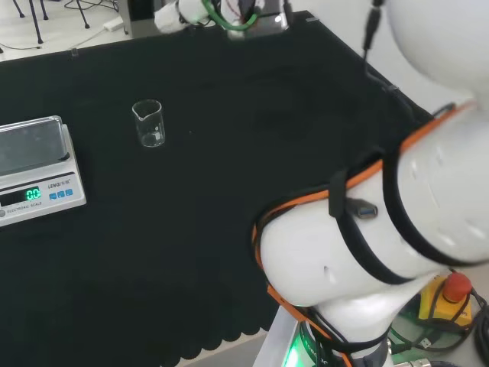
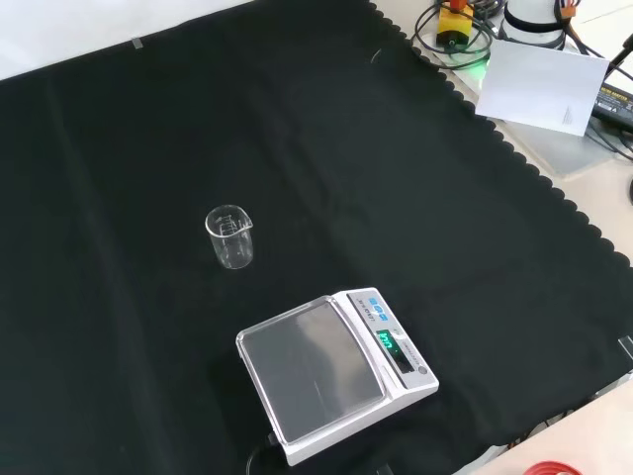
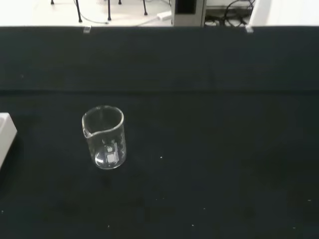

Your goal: Pick up the beaker.

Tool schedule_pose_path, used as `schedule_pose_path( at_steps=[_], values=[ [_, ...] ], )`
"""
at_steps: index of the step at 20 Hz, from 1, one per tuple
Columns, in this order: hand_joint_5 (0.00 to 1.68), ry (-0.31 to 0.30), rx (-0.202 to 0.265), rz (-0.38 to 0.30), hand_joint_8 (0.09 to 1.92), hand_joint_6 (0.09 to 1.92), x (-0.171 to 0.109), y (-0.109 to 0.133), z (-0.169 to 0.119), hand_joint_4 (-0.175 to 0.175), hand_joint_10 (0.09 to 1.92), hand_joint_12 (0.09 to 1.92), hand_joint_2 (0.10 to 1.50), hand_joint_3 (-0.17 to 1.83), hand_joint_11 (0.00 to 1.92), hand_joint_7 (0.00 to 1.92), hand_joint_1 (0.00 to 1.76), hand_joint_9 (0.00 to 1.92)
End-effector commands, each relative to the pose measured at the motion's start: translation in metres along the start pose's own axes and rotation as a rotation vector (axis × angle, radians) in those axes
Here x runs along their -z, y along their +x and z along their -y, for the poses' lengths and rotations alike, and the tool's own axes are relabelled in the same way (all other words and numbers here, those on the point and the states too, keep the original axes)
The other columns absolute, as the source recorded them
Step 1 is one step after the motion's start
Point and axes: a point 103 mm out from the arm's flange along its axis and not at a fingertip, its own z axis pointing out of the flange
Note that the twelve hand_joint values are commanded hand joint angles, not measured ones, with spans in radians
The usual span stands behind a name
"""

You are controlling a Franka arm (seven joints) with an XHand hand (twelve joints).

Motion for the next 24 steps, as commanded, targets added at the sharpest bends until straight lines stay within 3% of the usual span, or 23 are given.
schedule_pose_path(
  at_steps=[1,6,7,8,12,14,18,24],
  values=[
    [0.04,0.026,0.03,-0.004,0.68,0.09,-0.117,0.055,-0.129,0.027,0.88,1.61,0.65,0.2,0.0,0.11,0.43,0.21],
    [0.04,0.041,0.031,-0.036,0.68,0.09,-0.134,0.066,-0.154,0.028,0.88,1.61,0.66,0.19,0.0,0.1,0.44,0.21],
    [0.03,0.062,0.064,-0.096,0.68,0.09,-0.14,0.054,-0.157,0.028,0.88,1.61,0.66,0.19,0.0,0.1,0.45,0.21],
    [0.03,0.078,0.068,-0.107,0.68,0.09,-0.146,0.05,-0.162,0.029,0.88,1.61,0.66,0.19,0.0,0.09,0.45,0.21],
    [0.02,0.114,0.095,-0.078,0.68,0.09,-0.171,0.052,-0.187,0.032,0.88,1.61,0.66,0.18,0.0,0.08,0.45,0.21],
    [0.01,0.122,0.095,-0.094,0.69,0.09,-0.18,0.05,-0.194,0.034,0.88,1.6,0.66,0.17,0.0,0.06,0.45,0.19],
    [0.0,0.162,0.115,-0.102,0.69,0.09,-0.193,0.054,-0.196,0.041,0.88,1.59,0.67,0.16,0.0,0.02,0.45,0.17],
    [0.0,0.217,0.164,-0.129,0.69,0.09,-0.223,0.078,-0.195,0.047,0.89,1.57,0.67,0.14,0.0,0.0,0.44,0.15]
  ],
)
